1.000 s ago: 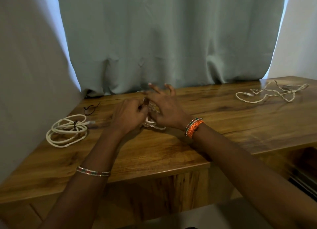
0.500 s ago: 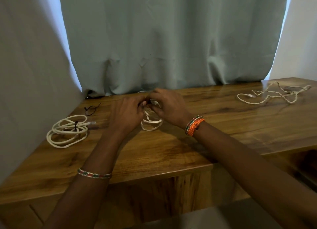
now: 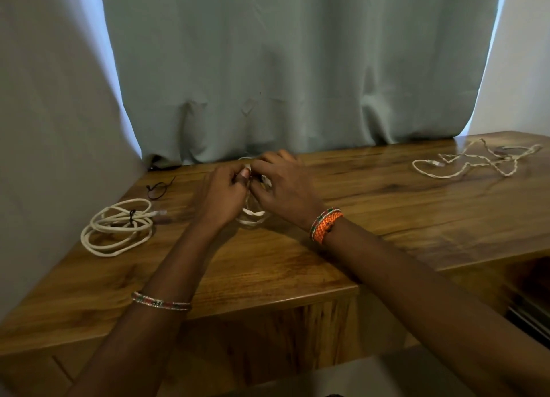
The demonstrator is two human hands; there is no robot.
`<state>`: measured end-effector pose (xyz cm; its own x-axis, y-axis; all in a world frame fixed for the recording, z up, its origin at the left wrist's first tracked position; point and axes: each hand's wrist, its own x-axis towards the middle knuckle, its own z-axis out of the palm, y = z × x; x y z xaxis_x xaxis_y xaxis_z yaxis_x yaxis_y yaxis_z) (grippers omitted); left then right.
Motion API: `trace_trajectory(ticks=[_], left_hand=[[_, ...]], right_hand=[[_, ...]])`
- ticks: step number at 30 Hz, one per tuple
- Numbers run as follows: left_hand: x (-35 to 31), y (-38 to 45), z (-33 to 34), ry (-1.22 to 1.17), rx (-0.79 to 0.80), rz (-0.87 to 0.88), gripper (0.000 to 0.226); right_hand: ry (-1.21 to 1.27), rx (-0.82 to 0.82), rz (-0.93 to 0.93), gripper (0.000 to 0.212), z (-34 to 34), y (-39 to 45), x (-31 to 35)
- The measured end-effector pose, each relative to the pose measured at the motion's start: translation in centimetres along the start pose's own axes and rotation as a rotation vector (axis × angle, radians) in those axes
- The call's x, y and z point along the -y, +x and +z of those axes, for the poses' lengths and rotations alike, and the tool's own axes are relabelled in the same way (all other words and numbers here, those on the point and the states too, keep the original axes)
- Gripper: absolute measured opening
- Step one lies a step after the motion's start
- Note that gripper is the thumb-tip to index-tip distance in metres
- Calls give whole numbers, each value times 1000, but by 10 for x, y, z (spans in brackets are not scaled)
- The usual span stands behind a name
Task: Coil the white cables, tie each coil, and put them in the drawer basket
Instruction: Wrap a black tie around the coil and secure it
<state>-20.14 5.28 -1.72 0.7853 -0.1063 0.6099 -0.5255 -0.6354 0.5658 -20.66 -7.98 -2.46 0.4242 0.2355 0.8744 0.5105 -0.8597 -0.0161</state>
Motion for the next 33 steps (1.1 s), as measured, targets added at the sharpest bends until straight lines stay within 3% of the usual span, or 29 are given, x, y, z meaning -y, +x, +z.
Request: trace_trajectory(ticks=[4,7,11,18,25,33], left_hand=[[-3,-1,2,73,-94,15,21],[-7,-5,0,73,-180,37,19],[-12,-10,1,30,-258,113,30],[-12,-14,4,2,-330,130,31],[-7,-12,8,155,-296,237,27],[0,-5,5,312,-259,333,20]], right_hand=[[33,-4,68,13,2,3,2],[110,-35,92,17,1,3,4],[213,-42,84,11,-4,-1,-2],[405,48,124,8,-1,-3,-2],[155,122,96,12,-1,-6,-4],[20,39,92,11,0,-7,-7]])
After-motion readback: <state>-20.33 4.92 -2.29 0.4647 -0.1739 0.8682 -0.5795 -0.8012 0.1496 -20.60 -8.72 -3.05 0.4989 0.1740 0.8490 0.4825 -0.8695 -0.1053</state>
